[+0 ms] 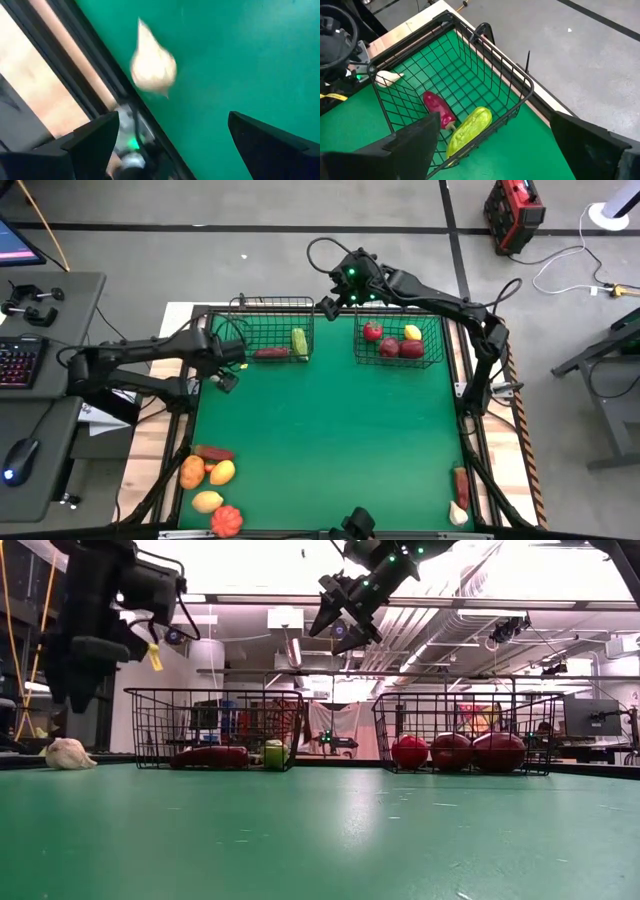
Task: Sort produce into baskets
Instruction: Put the left white garlic into the left wire basket
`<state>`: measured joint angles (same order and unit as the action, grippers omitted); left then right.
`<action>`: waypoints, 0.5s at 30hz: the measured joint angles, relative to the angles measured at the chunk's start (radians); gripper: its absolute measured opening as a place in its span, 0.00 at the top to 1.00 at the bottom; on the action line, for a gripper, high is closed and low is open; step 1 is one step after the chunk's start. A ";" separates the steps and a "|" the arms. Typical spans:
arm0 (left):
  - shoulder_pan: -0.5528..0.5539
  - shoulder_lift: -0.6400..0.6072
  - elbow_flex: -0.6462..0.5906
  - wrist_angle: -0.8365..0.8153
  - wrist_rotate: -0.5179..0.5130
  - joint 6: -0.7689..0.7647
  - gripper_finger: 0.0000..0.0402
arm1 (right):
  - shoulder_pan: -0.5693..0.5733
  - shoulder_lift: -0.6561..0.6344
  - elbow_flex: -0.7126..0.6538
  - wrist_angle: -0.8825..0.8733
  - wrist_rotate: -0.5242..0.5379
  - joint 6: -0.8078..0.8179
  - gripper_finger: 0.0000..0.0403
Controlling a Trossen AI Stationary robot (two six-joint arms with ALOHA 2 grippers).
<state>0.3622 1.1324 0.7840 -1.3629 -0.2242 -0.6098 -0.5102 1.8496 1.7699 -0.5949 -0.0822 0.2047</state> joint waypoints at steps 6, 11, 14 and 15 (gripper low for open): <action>0.007 0.010 -0.032 0.099 -0.041 0.125 0.09 | 0.003 0.000 0.000 -0.002 0.000 0.005 0.08; 0.011 0.046 -0.057 0.109 -0.044 0.144 0.09 | 0.009 0.000 0.000 -0.005 0.000 0.019 0.08; 0.011 0.091 -0.056 0.111 -0.056 0.079 0.09 | 0.014 0.000 0.000 -0.005 0.000 0.022 0.08; 0.011 0.109 -0.057 0.114 -0.059 0.060 0.09 | 0.017 0.000 0.000 -0.005 0.000 0.022 0.08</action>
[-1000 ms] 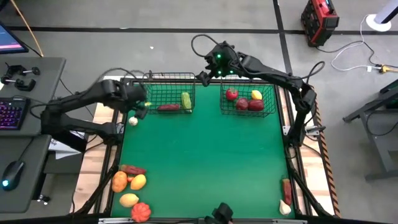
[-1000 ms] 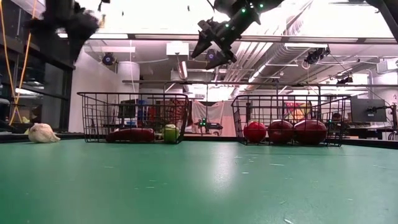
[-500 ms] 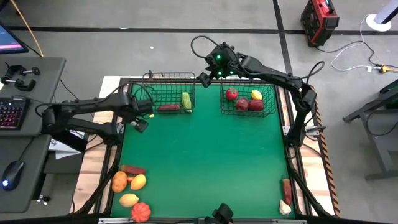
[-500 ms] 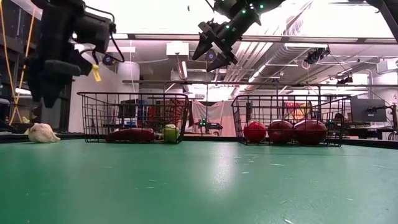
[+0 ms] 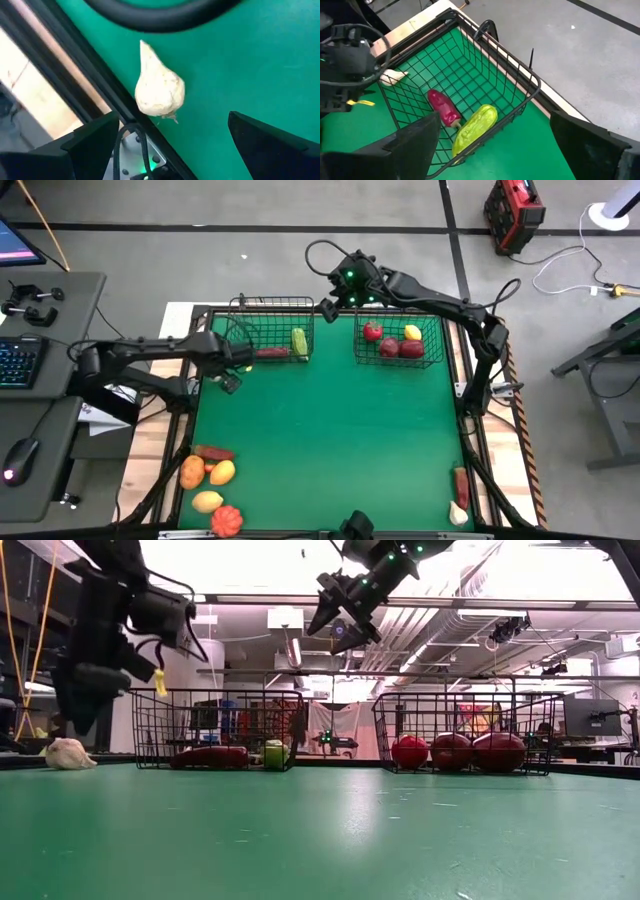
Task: Sort produce into baskets
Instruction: Put the left white garlic into the left wire basket
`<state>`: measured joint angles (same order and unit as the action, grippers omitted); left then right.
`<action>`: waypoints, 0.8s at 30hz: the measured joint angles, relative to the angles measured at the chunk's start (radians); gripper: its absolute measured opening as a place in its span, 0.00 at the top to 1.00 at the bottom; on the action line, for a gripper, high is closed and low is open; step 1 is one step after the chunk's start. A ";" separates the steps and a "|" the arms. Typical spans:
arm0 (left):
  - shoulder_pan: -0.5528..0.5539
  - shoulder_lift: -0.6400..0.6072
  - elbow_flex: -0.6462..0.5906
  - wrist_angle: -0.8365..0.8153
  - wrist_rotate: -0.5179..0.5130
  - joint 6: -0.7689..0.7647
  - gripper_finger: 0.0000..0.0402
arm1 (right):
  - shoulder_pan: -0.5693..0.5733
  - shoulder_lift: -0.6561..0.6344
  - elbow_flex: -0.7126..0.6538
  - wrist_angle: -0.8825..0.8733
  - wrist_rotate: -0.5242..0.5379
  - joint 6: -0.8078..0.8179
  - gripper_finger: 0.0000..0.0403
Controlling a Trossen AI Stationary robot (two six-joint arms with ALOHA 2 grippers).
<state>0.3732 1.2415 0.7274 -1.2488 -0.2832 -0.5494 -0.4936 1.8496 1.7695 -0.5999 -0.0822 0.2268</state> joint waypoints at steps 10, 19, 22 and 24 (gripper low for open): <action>0.000 0.136 0.000 0.019 -0.021 -0.071 0.09 | 0.011 0.000 0.000 -0.002 0.000 0.001 0.08; -0.007 0.142 -0.040 0.038 0.011 -0.094 0.09 | 0.017 0.000 0.000 -0.003 0.001 0.000 0.08; -0.013 0.119 -0.027 0.064 0.002 -0.096 0.09 | 0.017 0.000 0.000 -0.003 0.001 -0.004 0.08; -0.014 0.102 -0.017 0.070 -0.004 -0.097 0.09 | 0.017 0.000 0.000 -0.003 0.001 -0.007 0.08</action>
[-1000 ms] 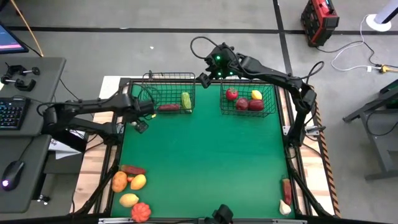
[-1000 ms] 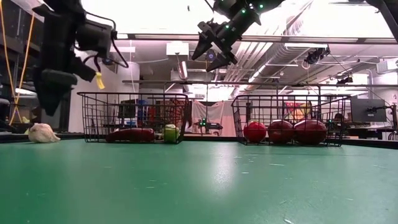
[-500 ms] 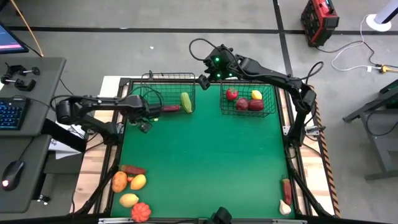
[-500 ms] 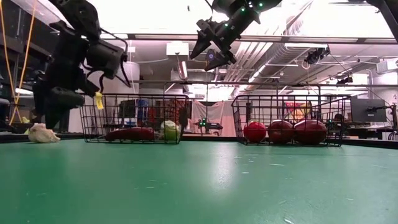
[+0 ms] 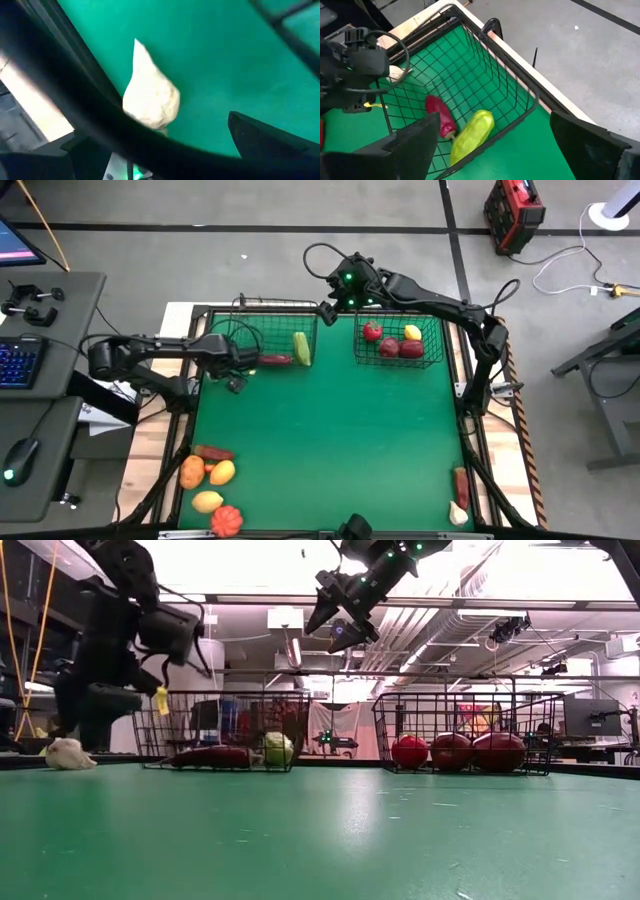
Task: Sort produce into baskets
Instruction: Put the left white garlic into the left wire basket
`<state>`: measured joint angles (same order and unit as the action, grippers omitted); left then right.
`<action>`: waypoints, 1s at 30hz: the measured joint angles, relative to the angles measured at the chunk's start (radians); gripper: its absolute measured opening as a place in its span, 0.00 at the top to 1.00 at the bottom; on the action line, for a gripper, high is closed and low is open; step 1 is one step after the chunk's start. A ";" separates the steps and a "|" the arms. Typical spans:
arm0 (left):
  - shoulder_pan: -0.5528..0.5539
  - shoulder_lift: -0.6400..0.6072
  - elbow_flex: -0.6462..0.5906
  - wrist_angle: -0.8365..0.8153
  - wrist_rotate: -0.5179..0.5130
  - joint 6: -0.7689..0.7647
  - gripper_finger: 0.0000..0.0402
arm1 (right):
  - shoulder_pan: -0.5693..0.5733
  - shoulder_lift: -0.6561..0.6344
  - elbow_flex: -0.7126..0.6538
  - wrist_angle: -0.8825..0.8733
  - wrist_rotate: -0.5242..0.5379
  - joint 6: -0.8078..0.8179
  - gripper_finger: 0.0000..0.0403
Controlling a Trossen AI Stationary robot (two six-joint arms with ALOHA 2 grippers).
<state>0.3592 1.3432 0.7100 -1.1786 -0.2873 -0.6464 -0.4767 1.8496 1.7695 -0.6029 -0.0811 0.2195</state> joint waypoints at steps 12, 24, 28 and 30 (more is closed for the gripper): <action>-0.045 -0.208 0.025 0.003 -0.100 -0.046 0.09 | 0.000 0.000 0.000 0.000 0.000 -0.001 0.08; -0.313 -0.191 0.025 -0.099 -0.064 -0.155 0.09 | 0.000 0.000 0.000 0.000 0.026 -0.013 0.08; -0.358 -0.091 0.025 -0.101 -0.078 -0.112 0.09 | 0.000 0.000 0.000 0.000 0.026 -0.012 0.08; -0.363 -0.036 0.025 -0.101 -0.091 -0.111 0.09 | 0.000 0.000 0.000 0.000 0.026 -0.012 0.08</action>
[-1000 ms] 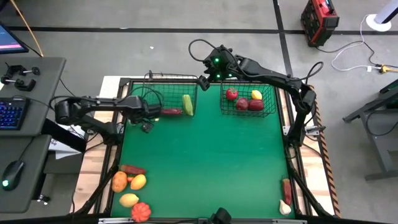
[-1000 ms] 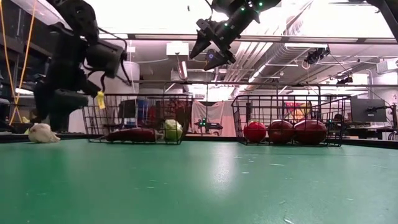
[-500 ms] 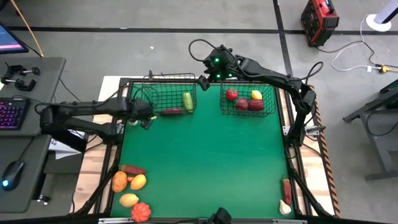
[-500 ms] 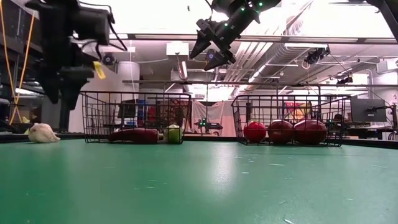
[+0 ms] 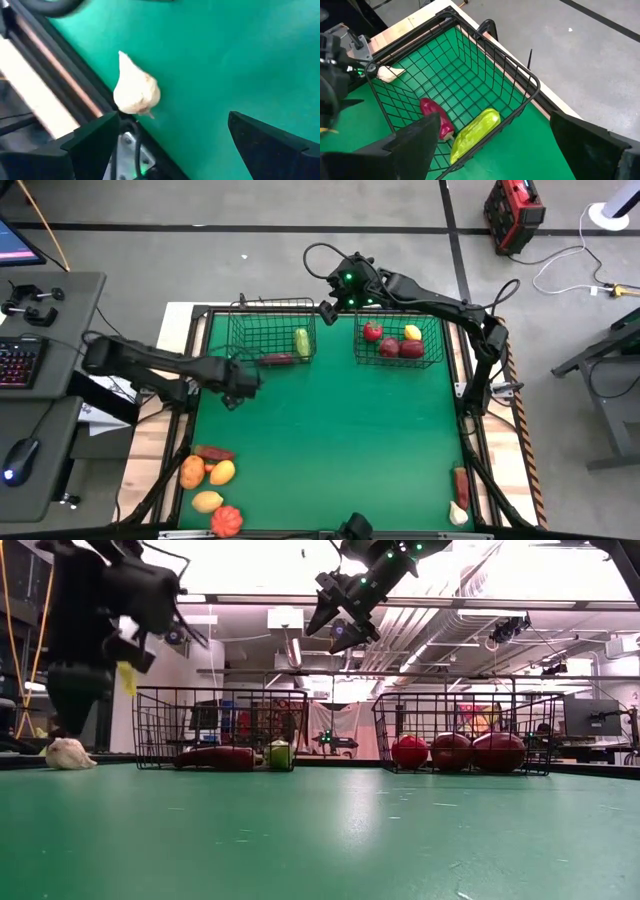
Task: Sort produce into baskets
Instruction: Put the left white garlic into the left wire basket
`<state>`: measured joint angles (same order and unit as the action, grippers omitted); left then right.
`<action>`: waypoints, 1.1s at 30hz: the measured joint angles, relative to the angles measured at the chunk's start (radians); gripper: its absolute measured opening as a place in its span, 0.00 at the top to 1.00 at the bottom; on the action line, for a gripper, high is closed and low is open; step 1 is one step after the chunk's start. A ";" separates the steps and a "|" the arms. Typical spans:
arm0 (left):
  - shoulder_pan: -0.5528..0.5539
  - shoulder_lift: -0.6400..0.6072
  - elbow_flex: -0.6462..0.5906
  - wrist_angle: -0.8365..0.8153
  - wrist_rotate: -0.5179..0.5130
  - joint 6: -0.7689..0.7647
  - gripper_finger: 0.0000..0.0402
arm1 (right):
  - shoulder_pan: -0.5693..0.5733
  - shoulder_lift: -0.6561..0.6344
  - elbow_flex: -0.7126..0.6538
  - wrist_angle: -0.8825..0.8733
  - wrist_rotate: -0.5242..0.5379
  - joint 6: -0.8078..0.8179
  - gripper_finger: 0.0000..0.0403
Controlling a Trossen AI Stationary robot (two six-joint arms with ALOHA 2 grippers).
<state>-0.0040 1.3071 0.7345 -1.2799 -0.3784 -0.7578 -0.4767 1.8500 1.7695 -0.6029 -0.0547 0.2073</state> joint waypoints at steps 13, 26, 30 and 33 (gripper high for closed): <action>0.013 0.146 -0.062 0.060 0.006 -0.019 0.09 | 0.000 0.000 0.000 0.000 0.000 0.019 0.08; 0.183 0.146 -0.094 0.104 -0.020 -0.026 0.09 | 0.009 0.000 0.000 0.001 0.001 0.037 0.08; 0.251 0.146 -0.095 0.105 -0.021 -0.026 0.09 | 0.027 0.000 0.000 0.001 0.027 0.030 0.08; 0.279 0.146 -0.095 0.106 -0.018 -0.017 0.09 | 0.041 0.000 0.000 0.001 0.029 0.018 0.08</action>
<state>0.2747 1.4528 0.6399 -1.1739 -0.3963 -0.7744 -0.4361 1.8503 1.7691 -0.6018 -0.0261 0.2258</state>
